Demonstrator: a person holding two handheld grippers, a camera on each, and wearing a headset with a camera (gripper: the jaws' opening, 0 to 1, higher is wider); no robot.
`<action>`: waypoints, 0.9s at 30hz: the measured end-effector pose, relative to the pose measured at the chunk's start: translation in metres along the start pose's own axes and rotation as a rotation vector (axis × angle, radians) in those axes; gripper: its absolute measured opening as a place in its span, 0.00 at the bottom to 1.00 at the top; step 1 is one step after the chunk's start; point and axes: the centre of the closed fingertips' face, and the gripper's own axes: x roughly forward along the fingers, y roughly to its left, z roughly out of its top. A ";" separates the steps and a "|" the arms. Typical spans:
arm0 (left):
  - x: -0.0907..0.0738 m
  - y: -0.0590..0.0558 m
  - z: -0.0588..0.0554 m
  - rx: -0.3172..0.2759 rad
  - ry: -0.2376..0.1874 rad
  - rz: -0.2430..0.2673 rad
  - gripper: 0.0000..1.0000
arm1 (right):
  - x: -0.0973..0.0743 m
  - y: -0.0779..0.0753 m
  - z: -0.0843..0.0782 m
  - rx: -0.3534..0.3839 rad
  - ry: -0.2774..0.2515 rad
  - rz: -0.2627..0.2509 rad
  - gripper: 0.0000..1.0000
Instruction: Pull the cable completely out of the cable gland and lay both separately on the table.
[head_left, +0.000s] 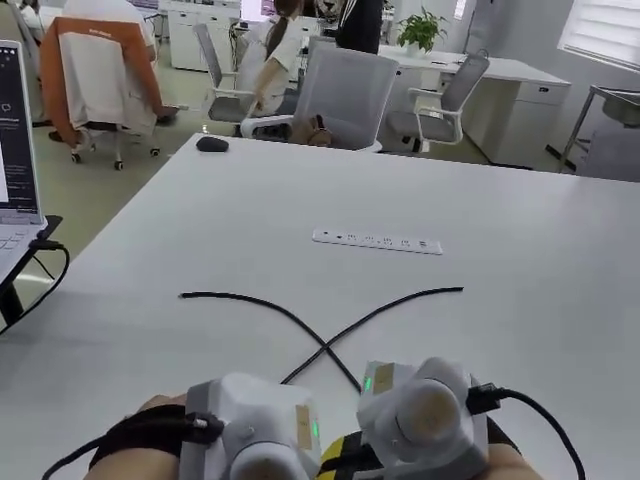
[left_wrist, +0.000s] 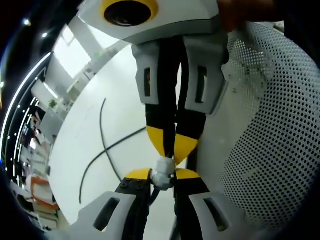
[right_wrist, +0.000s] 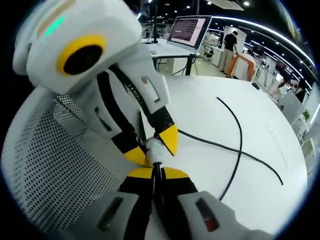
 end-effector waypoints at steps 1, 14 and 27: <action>0.000 0.002 -0.001 -0.001 0.001 0.004 0.18 | 0.000 -0.002 -0.001 0.003 0.000 -0.009 0.04; 0.001 0.006 -0.006 -0.068 0.006 0.000 0.17 | -0.006 -0.033 -0.053 0.078 0.227 -0.153 0.08; 0.004 0.000 -0.012 -0.067 0.029 -0.032 0.17 | 0.000 -0.025 -0.054 -0.011 0.258 -0.106 0.16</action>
